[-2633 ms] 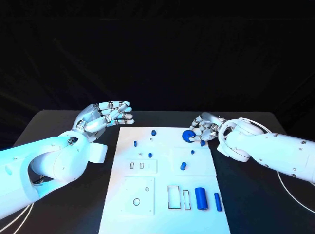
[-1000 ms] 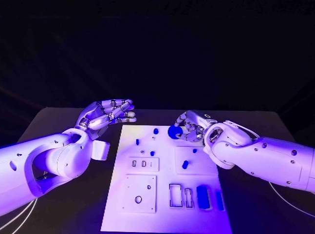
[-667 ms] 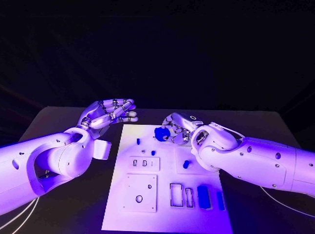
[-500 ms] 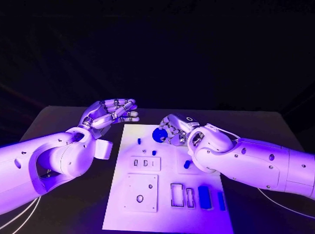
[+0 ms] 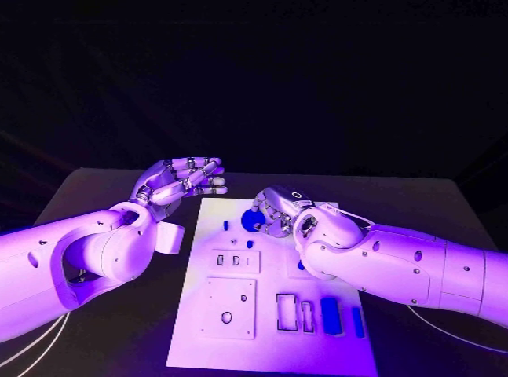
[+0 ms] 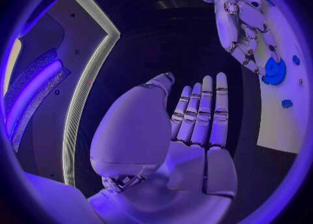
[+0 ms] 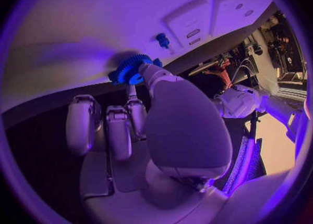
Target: Assemble the parts on the task board
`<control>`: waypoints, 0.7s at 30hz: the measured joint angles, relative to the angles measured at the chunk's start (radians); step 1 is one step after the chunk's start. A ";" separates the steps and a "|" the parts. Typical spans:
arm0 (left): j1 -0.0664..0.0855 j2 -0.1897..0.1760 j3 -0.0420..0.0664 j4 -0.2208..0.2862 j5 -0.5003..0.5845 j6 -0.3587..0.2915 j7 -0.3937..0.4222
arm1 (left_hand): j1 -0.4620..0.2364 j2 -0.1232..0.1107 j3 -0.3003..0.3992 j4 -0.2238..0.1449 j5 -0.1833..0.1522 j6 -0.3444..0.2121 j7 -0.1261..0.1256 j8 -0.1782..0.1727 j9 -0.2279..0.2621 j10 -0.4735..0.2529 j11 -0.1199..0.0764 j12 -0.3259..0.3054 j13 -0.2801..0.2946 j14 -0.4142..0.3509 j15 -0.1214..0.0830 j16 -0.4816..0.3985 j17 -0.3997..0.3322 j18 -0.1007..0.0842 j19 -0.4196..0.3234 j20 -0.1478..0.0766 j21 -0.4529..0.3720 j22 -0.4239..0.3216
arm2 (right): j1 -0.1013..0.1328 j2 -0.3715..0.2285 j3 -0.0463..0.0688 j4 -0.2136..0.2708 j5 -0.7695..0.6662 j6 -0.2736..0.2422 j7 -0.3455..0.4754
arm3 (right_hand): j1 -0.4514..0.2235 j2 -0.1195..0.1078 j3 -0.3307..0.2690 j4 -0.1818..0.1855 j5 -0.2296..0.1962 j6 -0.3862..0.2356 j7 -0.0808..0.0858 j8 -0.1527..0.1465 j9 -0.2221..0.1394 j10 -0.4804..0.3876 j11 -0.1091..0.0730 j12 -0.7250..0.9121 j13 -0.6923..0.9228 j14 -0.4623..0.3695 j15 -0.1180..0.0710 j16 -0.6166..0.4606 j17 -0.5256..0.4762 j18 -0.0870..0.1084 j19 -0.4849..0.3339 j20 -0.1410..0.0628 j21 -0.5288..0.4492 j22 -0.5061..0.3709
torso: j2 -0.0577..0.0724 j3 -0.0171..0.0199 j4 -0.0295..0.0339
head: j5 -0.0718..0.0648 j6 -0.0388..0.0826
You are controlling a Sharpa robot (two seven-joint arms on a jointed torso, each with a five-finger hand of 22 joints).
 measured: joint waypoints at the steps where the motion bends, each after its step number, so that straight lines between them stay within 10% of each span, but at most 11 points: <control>1: 0.000 0.000 0.000 0.000 0.000 0.000 0.000 | 0.000 0.000 0.000 0.000 0.000 0.000 0.000 0.000 0.000 0.000 0.000 0.000 0.000 0.000 0.000 0.000 0.000 0.000 0.000 0.000 0.000 0.000 | 0.000 0.004 0.000 -0.005 -0.002 0.000 -0.001 | 0.000 0.000 0.000 0.000 0.000 0.000 0.000 0.000 0.000 0.000 0.000 0.000 0.000 0.000 0.000 0.000 0.000 0.000 0.000 0.000 0.000 0.000 | 0.000 0.0000 -0.0006 | 0.002 0.000; 21: 0.000 0.001 0.000 -0.001 0.000 0.001 -0.005 | 0.000 0.000 0.000 0.000 0.000 0.000 0.000 0.000 0.001 0.004 0.004 0.000 0.000 -0.004 0.004 0.000 0.005 0.000 0.000 0.000 0.000 0.001 | -0.002 0.052 -0.004 -0.062 -0.030 0.005 -0.029 | -0.049 -0.014 0.017 0.006 -0.006 -0.036 0.008 0.005 0.009 -0.022 0.021 -0.024 -0.027 0.000 0.000 0.000 0.000 0.000 -0.008 0.007 -0.020 0.000 | -0.001 0.0009 -0.0006 | 0.013 0.001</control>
